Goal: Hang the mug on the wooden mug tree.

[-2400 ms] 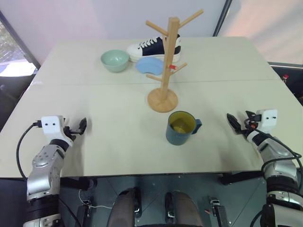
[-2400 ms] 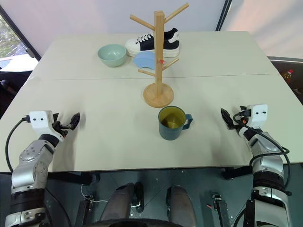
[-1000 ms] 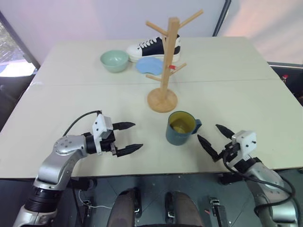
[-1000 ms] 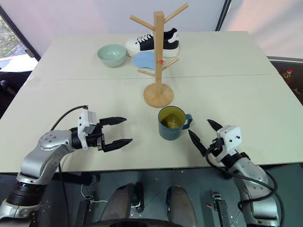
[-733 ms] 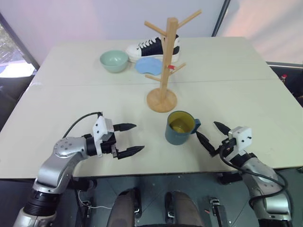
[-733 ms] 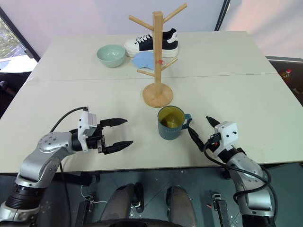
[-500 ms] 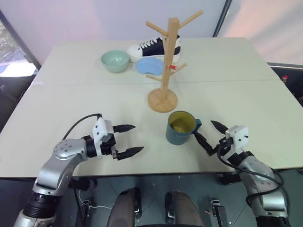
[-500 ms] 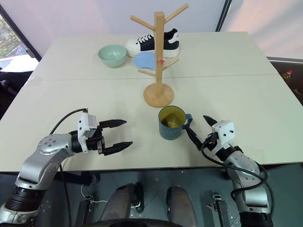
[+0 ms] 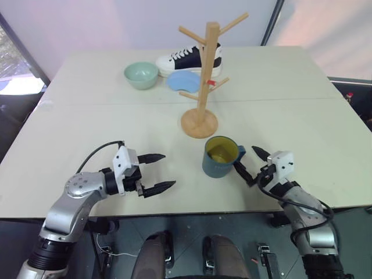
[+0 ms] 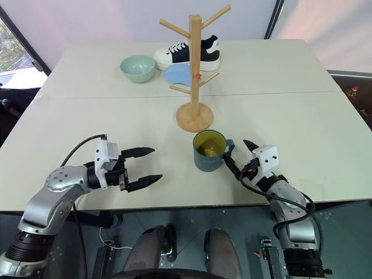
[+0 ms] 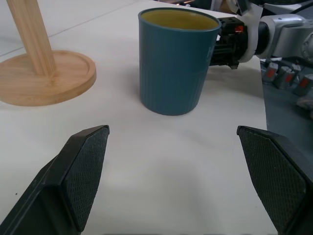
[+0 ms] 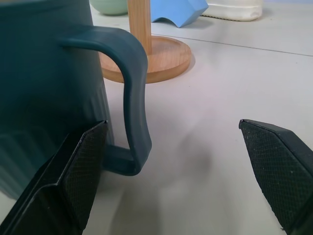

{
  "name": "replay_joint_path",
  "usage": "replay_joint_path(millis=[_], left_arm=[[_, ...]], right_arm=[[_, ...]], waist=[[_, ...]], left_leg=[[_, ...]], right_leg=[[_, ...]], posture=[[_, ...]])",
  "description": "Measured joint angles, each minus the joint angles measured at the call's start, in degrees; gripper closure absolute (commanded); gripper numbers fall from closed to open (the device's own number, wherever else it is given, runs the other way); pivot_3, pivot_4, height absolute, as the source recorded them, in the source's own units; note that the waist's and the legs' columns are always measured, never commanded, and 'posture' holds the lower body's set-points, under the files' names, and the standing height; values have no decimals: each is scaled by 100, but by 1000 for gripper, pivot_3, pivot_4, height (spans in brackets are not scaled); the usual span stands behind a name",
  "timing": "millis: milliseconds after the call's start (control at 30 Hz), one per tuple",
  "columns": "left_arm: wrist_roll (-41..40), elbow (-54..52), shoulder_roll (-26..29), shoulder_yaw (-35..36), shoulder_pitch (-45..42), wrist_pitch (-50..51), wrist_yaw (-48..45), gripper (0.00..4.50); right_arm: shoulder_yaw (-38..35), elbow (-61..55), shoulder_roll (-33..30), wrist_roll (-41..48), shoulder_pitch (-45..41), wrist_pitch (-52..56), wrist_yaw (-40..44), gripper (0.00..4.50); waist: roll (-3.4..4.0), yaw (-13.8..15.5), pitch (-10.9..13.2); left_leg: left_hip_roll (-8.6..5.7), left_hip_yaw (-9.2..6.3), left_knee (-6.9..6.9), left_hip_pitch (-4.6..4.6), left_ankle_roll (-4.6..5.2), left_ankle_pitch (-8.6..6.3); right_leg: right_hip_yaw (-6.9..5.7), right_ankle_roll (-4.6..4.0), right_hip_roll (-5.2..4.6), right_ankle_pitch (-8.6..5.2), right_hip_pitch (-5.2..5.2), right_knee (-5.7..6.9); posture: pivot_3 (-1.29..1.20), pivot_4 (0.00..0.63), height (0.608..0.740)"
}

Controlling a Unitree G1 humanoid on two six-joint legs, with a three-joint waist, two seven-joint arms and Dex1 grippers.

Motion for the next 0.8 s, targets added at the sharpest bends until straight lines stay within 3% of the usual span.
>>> replay_joint_path(millis=[67,267,567,800], left_arm=[[32,0,0,0,4,0,22,0],[58,-1,0,1,11,-1,92,0],[60,-101,1,5,40,-1,175,0],[168,5,-10,161,-84,-194,382,0]], right_arm=[[5,49,13,1,-64,-2,38,1368],[122,47,37,204,-100,56,251,4446],[156,-430,-95,362,-68,226,396,4446],[403,-1349,-1224,-369,-1155,841,435,4446]], waist=[[0,0,0],[0,2,0],[0,1,0],[0,2,0]], left_leg=[[0,0,0,1,0,1],[0,0,0,1,2,2],[0,0,2,2,1,1],[2,-1,3,2,-12,5]], right_leg=[[0,0,0,0,1,1],[0,1,0,0,2,1],[0,1,0,0,2,3],[-2,-7,-1,2,-4,9]], posture=[[0,150,730],[0,150,730],[0,150,730],[0,150,730]])
